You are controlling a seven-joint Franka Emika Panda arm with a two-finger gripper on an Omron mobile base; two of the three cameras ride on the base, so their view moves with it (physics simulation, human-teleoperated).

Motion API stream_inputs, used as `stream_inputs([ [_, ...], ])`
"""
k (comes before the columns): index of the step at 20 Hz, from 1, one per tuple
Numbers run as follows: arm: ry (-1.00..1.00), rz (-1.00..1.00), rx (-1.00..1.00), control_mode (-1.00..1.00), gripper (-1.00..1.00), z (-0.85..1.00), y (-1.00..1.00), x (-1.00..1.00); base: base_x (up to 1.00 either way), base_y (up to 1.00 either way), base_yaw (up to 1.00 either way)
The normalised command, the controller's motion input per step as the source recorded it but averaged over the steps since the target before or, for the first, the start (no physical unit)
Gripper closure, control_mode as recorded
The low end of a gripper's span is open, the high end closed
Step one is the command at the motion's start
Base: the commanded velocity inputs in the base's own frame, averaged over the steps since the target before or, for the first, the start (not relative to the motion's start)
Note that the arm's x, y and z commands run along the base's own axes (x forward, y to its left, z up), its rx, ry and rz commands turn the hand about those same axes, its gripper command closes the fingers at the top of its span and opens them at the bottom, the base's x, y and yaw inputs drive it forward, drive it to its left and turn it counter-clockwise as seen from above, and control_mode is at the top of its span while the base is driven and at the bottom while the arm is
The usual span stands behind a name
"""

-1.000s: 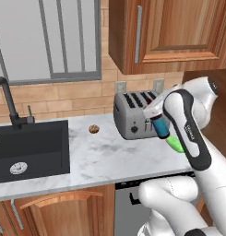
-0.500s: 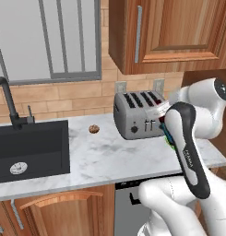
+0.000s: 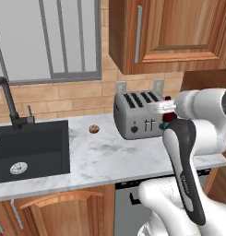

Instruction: Place the beer on the top shelf of the fridge to keep it out of children's reach, and place the corn and mushroom on lower shelves for easy access.

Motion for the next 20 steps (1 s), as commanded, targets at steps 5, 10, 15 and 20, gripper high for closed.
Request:
stream_inputs([
  [5,-0.01,-0.25,0.00,-1.00,1.00,0.44,0.00,-0.11,0.00,0.00,0.00],
  [10,0.00,-0.20,0.00,-1.00,1.00,0.45,-0.01,-0.12,0.00,0.00,0.00],
  [15,0.00,-0.11,0.00,-1.00,1.00,0.31,0.00,-0.16,0.00,0.00,0.00],
  [20,0.00,-0.01,0.00,1.00,1.00,0.06,0.00,-0.07,-0.17,-0.01,0.00],
])
